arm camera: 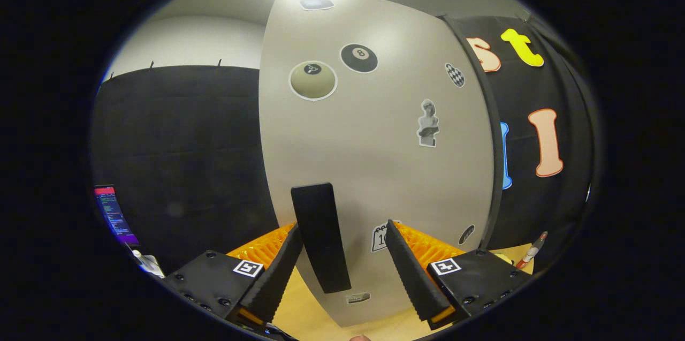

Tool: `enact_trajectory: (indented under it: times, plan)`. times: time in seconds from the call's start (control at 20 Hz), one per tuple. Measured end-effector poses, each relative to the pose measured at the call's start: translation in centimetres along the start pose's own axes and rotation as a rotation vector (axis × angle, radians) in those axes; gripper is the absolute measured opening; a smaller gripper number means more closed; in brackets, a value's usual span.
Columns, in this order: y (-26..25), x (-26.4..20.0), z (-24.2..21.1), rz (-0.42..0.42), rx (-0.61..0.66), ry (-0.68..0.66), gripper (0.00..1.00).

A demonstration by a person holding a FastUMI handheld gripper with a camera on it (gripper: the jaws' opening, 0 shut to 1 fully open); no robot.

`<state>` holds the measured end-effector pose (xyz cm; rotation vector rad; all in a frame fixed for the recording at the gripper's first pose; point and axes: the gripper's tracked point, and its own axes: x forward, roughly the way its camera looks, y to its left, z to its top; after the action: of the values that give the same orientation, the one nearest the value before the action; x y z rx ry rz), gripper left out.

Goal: Open the shoe cabinet door, grab the shoes and put them into the shoe cabinet, then close the shoe cabinet door.

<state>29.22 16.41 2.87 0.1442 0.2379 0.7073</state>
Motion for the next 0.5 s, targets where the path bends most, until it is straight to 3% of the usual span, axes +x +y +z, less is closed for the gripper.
enact_trajectory:
  times: [0.3,0.5]
  plan:
    - [3.1,4.4,-1.4,-0.021,-0.088,0.004,0.98]
    - [3.5,6.2,-1.6,-0.094,-0.130,-0.017,0.98]
